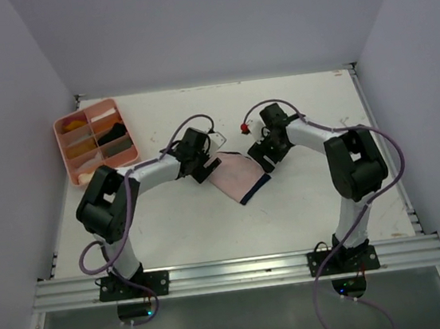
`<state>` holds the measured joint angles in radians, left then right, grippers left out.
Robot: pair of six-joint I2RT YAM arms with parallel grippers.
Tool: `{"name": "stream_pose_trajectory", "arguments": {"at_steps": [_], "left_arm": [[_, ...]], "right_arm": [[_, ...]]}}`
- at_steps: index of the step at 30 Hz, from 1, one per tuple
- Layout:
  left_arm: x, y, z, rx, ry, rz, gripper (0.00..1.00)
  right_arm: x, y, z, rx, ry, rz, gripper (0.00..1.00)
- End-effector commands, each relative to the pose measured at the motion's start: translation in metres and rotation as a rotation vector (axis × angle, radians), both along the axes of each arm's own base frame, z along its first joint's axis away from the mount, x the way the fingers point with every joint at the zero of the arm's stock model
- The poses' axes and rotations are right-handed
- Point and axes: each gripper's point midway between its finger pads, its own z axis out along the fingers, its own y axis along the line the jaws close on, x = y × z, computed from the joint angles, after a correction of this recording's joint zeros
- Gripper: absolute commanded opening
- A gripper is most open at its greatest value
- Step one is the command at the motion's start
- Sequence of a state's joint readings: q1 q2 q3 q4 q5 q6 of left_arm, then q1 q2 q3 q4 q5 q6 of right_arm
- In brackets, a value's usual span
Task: Roll the underwear
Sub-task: Fold the underwear
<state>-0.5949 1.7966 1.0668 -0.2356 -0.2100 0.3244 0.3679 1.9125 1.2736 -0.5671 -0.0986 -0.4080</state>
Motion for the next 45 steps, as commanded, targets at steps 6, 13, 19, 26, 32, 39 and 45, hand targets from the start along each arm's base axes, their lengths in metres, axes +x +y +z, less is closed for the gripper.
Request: {"name": "stream_pose_trajectory", "arguments": {"at_steps": [6, 13, 19, 26, 32, 39, 45], "left_arm": [[0.083, -0.028, -0.01, -0.05, -0.075, 0.041, 1.0], [0.159, -0.053, 0.012, -0.303, -0.036, 0.053, 1.0], [0.125, -0.038, 0.103, -0.58, 0.002, -0.007, 1.0], [0.024, -0.013, 0.113, -0.571, 0.03, -0.098, 1.0], [-0.021, -0.017, 0.106, -0.636, 0.106, -0.171, 1.0], [-0.086, -0.029, 0.093, -0.62, 0.134, -0.484, 1.0], [-0.151, -0.06, 0.061, -0.515, 0.255, -0.757, 1.0]], "right_arm": [[-0.081, 0.009, 0.001, 0.096, 0.167, 0.005, 0.78], [-0.13, 0.065, 0.027, 0.251, 0.206, 0.093, 0.8], [-0.111, 0.061, 0.092, 0.369, 0.141, 0.079, 0.81], [-0.015, 0.04, 0.108, 0.444, 0.125, -0.113, 0.88], [0.033, 0.078, 0.093, 0.599, 0.23, -0.222, 0.89], [0.041, 0.091, 0.068, 0.632, 0.324, -0.292, 0.89], [0.005, 0.09, 0.036, 0.59, 0.425, -0.33, 0.89]]}}
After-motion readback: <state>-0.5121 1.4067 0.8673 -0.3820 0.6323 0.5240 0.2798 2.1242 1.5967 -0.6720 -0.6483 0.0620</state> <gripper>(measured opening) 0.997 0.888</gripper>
